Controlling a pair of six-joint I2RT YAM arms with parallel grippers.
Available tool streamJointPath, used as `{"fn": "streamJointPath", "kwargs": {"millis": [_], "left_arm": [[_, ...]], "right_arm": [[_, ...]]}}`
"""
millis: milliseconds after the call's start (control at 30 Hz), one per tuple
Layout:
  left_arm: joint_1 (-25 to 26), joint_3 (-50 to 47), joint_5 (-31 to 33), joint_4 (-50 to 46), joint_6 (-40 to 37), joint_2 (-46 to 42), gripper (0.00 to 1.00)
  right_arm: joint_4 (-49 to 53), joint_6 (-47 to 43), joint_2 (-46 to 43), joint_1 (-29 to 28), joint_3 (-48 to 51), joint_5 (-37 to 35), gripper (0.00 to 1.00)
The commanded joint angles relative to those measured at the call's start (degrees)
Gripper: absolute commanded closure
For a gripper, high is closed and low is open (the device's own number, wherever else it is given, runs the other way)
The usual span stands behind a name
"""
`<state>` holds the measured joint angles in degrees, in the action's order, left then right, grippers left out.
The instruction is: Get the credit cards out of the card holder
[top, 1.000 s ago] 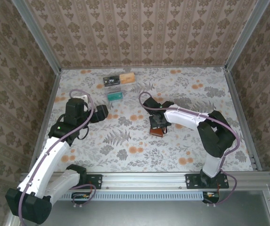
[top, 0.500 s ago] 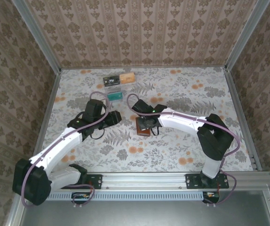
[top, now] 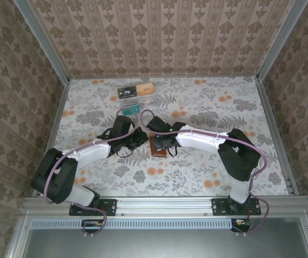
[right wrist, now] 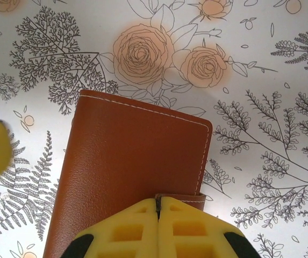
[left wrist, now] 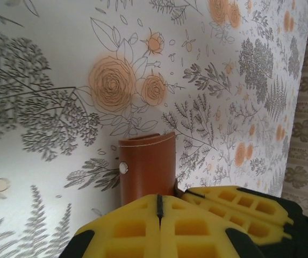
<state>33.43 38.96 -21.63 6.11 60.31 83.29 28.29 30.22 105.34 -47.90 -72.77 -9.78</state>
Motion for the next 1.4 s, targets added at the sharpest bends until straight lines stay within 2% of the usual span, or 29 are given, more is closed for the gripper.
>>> {"fn": "streamJointPath", "kwargs": {"millis": [0, 267, 567, 900, 1133, 1200, 1267, 1333, 1367], "left_arm": [[1.07, 0.36, -3.24, 6.47, 3.83, 2.28, 1.0], [2.08, 1.6, -4.3, 6.45, 3.94, 8.71, 1.0], [2.03, 6.12, -1.68, -9.06, 0.47, 15.7, 1.0], [2.08, 8.57, 1.12, -16.56, -2.75, 18.54, 1.0], [2.08, 10.58, 1.57, -16.89, -5.97, 14.46, 1.0], [2.0, 11.99, 2.75, -18.21, -7.42, 11.11, 0.86], [1.58, 14.12, 4.84, -21.53, -9.28, 7.73, 0.58], [0.73, 15.78, 6.52, -24.22, -11.45, 4.79, 0.39], [-0.01, 16.73, 6.78, -25.87, -12.69, 3.46, 0.34]], "right_arm": [[-1.04, 1.04, 1.18, -0.38, 0.18, 0.82, 1.0], [-1.41, 1.4, 1.62, -0.35, 0.31, 0.88, 1.0], [-1.32, 1.69, -1.17, -0.26, 0.7, -0.86, 1.0], [0.27, 1.42, -6.66, 2.03, 4.02, -2.65, 1.0], [0.54, 1.42, -10.51, 3.75, 5.8, -1.18, 1.0], [0.15, 1.3, -11.14, 3.77, 5.34, 0.7, 1.0], [-0.07, 1.51, -11.51, 3.71, 4.43, 3.13, 1.0], [-0.7, 2.07, -11.82, 3.53, 3.58, 5.47, 1.0], [-1.1, 2.42, -11.95, 3.51, 3.07, 6.79, 1.0]]}}
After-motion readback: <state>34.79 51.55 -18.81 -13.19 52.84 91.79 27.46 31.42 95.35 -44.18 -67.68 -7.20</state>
